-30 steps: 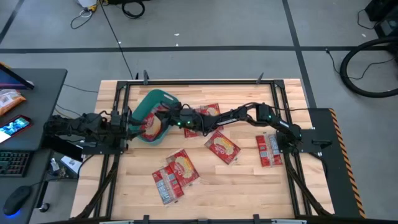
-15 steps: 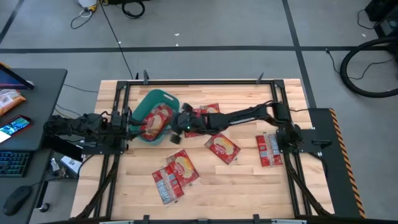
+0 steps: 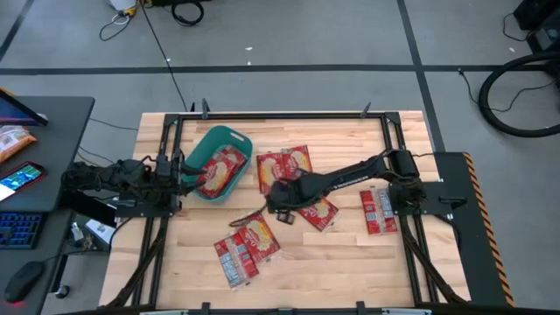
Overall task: Sort popcorn bags into baskets
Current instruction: Put the red popcorn bag into the green bin
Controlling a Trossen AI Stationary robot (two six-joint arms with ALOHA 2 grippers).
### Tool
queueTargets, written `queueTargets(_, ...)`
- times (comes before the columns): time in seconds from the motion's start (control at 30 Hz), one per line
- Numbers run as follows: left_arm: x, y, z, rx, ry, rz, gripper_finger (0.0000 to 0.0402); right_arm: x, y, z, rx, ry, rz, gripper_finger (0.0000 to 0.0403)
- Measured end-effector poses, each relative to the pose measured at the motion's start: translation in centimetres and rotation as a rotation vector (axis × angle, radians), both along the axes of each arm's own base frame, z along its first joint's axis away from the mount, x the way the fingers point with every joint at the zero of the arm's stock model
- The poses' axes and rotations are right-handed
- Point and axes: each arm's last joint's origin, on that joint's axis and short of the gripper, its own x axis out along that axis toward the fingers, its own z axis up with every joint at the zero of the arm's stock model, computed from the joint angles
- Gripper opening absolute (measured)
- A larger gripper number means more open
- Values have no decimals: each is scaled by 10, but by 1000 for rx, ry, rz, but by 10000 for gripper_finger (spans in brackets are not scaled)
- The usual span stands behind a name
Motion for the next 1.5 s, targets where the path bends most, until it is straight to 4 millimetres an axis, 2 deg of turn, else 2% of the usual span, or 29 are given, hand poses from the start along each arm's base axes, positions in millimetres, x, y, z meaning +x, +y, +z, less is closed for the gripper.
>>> queueTargets(0.2,0,0,-1,-2,7,0,151,-43,7,4,-34,301,-258,101)
queueTargets(0.37,0,0,-1,-15,7,0,151,-70,10,-8,-32,443,-377,101)
queueTargets(0.57,0,0,-2,-17,20,0,151,-112,7,-29,43,518,-517,101)
queueTargets(0.67,0,0,-2,-17,19,0,151,-136,3,-31,65,550,-602,101)
queueTargets(0.8,0,0,-2,-16,19,0,151,-160,0,-27,120,484,-702,101)
queueTargets(1.03,0,0,-2,-17,19,0,151,-174,0,-32,257,380,-775,117)
queueTargets(1.33,0,0,-2,-16,19,0,151,-182,-2,-37,221,404,-847,218)
queueTargets(1.5,0,0,-2,-17,19,0,151,-181,-2,-38,202,367,-936,242)
